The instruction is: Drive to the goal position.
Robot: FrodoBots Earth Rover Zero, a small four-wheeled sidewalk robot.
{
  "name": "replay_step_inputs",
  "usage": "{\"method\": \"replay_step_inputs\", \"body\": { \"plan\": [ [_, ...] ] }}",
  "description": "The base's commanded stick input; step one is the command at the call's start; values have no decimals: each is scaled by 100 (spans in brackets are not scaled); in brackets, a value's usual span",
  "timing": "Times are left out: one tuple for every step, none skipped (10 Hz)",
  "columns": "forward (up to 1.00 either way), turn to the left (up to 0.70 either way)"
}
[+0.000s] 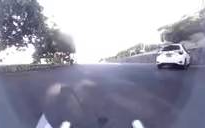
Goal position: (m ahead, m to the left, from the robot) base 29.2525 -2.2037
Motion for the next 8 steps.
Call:
{"method": "replay_step_inputs", "body": {
  "plan": [
    [50, 0],
    [50, 0],
    [50, 0],
    [50, 0],
    [50, 0],
    [50, 0],
    [50, 0],
    [50, 0]
  ]
}}
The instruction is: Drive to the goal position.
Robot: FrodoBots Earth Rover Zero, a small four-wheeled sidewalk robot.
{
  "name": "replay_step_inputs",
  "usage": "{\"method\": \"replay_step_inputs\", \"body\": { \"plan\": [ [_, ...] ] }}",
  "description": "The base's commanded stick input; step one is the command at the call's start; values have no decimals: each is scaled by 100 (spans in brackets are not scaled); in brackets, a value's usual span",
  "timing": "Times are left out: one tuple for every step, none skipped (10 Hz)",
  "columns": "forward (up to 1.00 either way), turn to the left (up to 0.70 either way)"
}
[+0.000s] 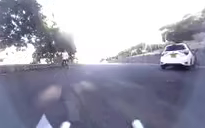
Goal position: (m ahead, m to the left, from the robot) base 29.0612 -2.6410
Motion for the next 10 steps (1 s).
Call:
{"method": "replay_step_inputs", "body": {
  "plan": [
    [50, 0],
    [50, 0],
    [50, 0],
    [50, 0],
    [50, 0],
    [50, 0],
    [50, 0],
    [50, 0],
    [50, 0],
    [50, 0]
  ]
}}
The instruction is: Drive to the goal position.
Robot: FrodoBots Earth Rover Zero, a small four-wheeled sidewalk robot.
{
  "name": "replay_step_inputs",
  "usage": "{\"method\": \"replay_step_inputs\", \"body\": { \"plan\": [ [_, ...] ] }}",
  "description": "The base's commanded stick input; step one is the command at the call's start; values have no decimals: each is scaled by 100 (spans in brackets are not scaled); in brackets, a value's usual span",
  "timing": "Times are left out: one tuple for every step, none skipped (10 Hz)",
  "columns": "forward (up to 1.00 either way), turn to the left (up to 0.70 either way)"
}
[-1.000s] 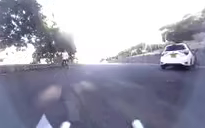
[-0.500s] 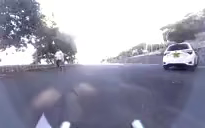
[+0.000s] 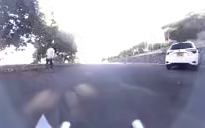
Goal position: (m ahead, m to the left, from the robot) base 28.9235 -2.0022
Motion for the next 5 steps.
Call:
{"method": "replay_step_inputs", "body": {
  "plan": [
    [50, 0],
    [50, 0],
    [50, 0],
    [50, 0],
    [50, 0]
  ]
}}
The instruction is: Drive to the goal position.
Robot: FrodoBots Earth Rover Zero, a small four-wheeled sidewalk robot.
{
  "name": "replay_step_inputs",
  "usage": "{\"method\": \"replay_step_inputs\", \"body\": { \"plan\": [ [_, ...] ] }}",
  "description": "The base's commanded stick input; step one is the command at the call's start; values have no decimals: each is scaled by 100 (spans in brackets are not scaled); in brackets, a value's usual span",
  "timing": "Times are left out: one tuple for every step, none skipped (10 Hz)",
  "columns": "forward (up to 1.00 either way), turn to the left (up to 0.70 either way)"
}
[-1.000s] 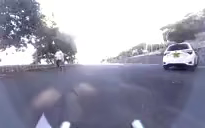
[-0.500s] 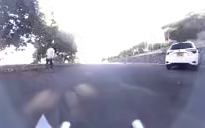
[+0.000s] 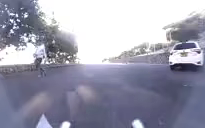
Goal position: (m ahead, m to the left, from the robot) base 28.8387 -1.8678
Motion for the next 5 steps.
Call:
{"method": "replay_step_inputs", "body": {
  "plan": [
    [50, 0],
    [50, 0],
    [50, 0],
    [50, 0],
    [50, 0]
  ]
}}
